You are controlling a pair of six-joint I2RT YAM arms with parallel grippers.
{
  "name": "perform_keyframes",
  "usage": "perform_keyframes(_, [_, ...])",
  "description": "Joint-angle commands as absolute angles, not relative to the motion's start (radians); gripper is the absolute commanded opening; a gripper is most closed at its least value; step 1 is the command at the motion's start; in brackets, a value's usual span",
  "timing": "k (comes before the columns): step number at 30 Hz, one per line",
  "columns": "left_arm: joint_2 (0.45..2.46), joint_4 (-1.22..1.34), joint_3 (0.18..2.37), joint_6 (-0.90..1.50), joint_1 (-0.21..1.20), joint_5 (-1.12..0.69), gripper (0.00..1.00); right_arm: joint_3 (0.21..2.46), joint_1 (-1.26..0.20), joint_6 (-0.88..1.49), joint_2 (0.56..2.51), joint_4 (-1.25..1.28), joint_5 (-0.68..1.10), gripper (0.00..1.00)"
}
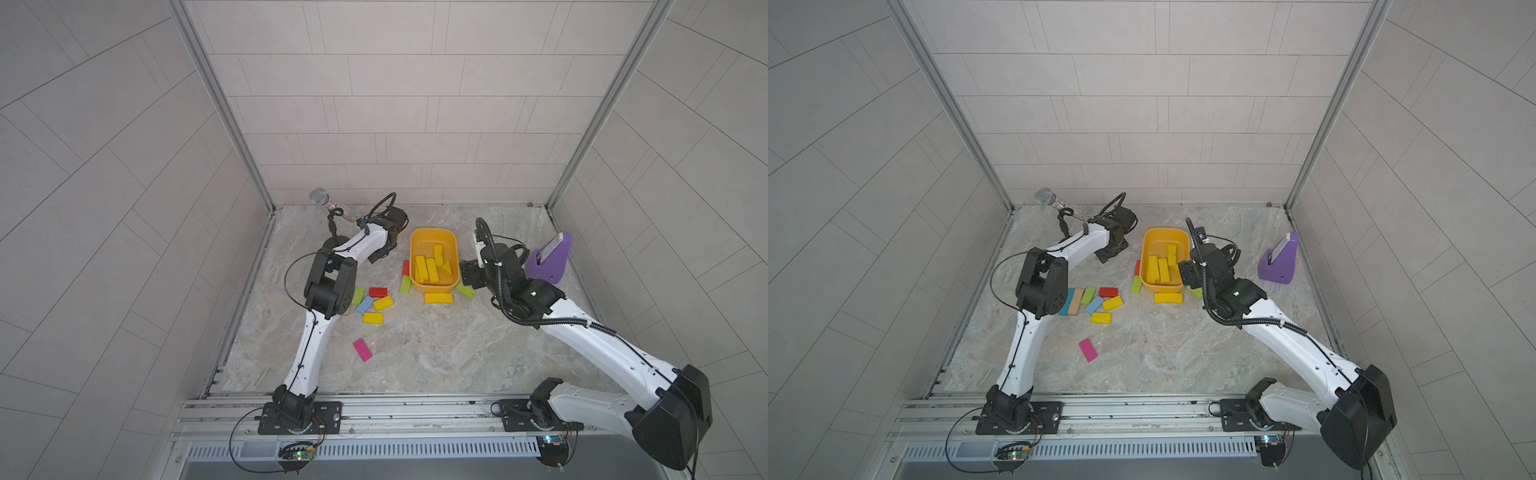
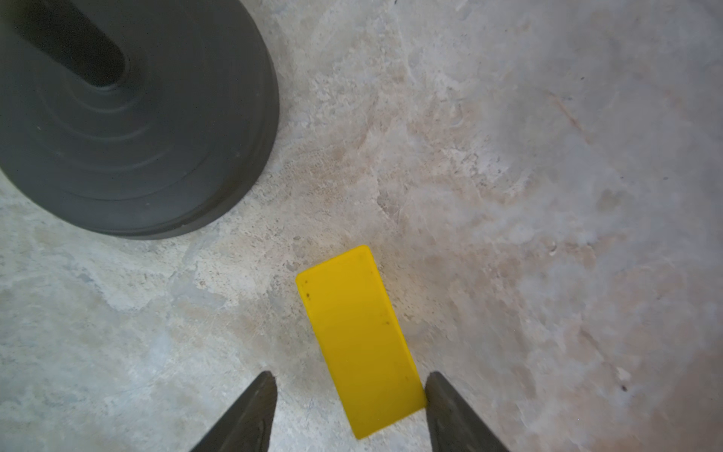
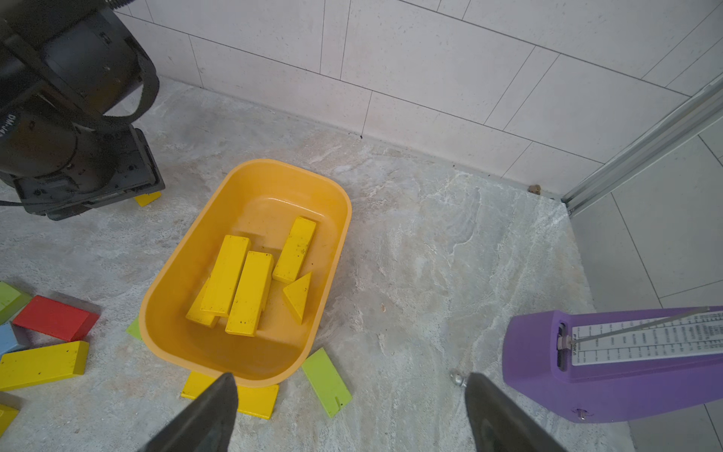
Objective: Pick out the yellow building blocks
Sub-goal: Pick up the building block from the center of the board.
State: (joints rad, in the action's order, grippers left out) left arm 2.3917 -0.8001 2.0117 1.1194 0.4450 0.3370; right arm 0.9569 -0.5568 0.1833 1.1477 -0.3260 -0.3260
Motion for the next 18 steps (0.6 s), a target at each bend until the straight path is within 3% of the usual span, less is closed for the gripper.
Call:
perform_keyframes(1, [2.417,-0.843,2.039,1.138,0.444,0.358,0.63,0.948,-0.551,0.171,1.117,-0.348,-0.342,0.92])
perform_keyframes(8, [2.408,-0.844,2.006,1.126,0.444,0.359,0.54,0.939,-0.549,0.179,1.109,-0.348,-0.342,0.92])
perform_keyframes(18, [2.391,-0.835,1.980,1.055,0.444,0.377,0.31,0.918,-0.548,0.196,1.090,-0.354,-0.339,0.92])
